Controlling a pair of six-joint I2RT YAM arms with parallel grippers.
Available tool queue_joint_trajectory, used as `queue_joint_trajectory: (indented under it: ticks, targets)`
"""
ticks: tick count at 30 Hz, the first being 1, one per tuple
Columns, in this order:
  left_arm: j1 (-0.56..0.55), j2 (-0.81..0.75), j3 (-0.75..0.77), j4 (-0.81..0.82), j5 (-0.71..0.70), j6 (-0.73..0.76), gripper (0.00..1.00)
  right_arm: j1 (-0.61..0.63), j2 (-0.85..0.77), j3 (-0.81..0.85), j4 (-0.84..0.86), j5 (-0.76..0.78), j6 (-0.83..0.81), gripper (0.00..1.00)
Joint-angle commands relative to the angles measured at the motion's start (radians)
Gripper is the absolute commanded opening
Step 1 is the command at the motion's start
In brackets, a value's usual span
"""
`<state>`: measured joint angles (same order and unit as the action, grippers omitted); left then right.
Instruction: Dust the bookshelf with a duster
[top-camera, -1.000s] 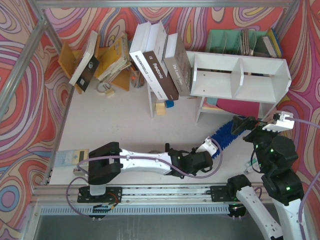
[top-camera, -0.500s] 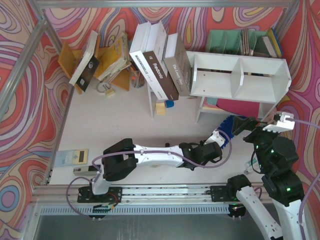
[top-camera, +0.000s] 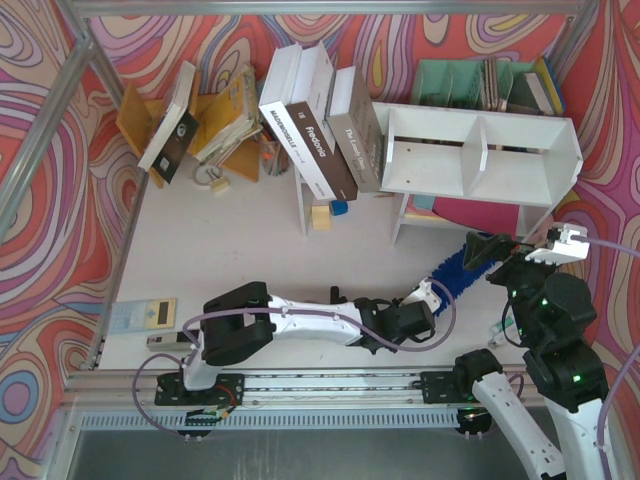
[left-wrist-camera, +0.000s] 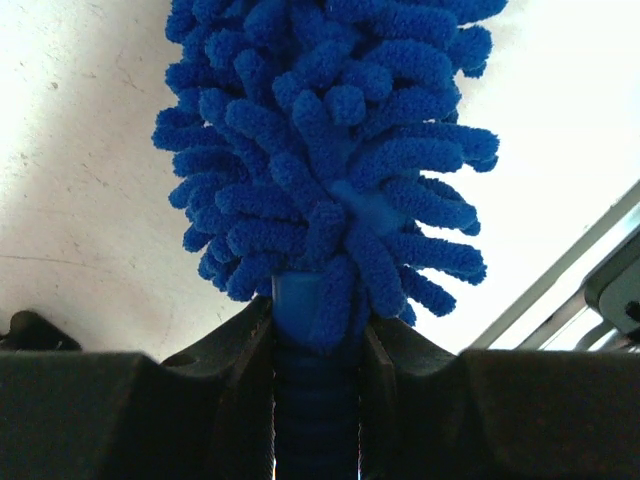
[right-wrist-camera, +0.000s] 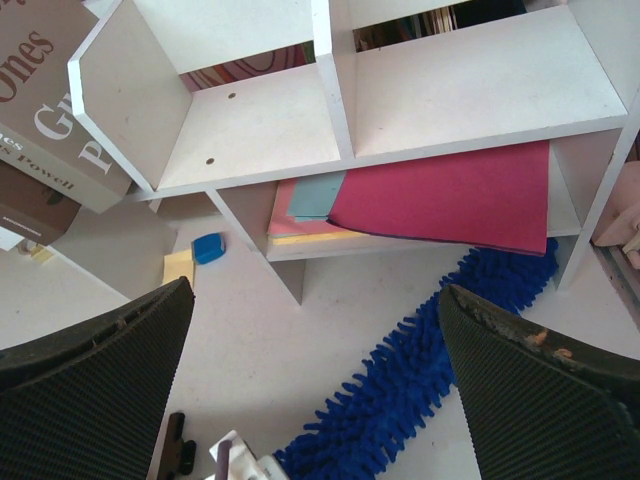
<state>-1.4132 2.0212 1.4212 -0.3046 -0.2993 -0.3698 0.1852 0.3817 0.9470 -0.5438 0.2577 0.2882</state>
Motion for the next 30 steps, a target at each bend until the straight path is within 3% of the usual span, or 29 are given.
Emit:
queue_joint_trajectory:
  ticks: [1,14,30]
  targets:
    - [-0.013,-0.071,-0.035,-0.010,0.015,0.029,0.00,0.007,0.008,0.011,0.026,-0.002,-0.002,0.99]
    - [-0.033,-0.093,0.091,-0.014,-0.047,0.086,0.00,0.007,0.002,0.017,0.015,-0.003,-0.001,0.99]
    - [-0.031,-0.073,-0.012,0.061,-0.083,0.028,0.00,0.007,-0.010,0.000,0.009,0.000,-0.002,0.99]
